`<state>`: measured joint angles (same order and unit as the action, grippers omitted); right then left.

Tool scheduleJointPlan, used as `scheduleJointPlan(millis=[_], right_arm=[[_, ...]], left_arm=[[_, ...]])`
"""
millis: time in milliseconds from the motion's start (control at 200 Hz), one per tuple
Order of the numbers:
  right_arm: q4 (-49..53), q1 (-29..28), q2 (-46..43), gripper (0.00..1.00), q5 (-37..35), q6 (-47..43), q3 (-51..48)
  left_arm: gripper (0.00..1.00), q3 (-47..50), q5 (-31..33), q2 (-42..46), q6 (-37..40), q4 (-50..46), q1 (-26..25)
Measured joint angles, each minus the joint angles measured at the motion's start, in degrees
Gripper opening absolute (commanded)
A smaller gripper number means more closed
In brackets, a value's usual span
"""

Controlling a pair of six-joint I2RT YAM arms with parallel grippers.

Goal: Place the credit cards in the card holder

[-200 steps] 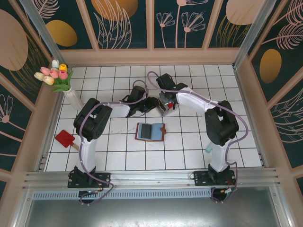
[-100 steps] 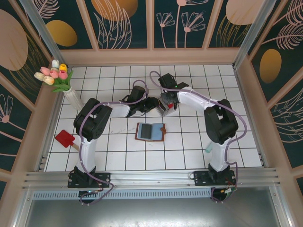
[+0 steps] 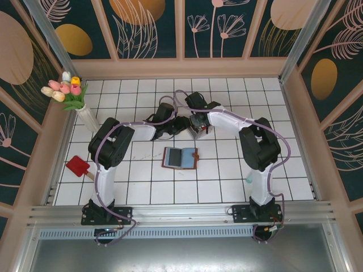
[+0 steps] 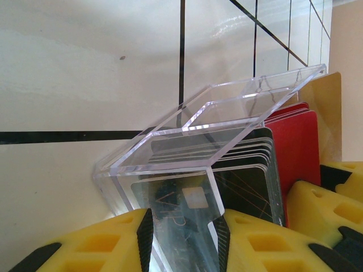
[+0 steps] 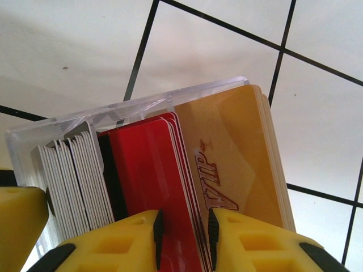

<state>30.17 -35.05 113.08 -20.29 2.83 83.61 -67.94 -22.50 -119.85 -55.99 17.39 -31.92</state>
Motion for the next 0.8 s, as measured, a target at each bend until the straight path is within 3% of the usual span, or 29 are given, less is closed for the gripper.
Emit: scheduleJointPlan(millis=[80, 801], right_arm=[[-0.02, -0.04, -0.22, 0.22, -0.48, -0.31, 0.0], [0.15, -0.11, -0.96, 0.24, -1.51, -0.59, 0.0]], left_arm=[[0.37, 0.0, 0.0, 0.0, 0.0, 0.0, 0.0], [0.37, 0.0, 0.0, 0.0, 0.0, 0.02, 0.0]])
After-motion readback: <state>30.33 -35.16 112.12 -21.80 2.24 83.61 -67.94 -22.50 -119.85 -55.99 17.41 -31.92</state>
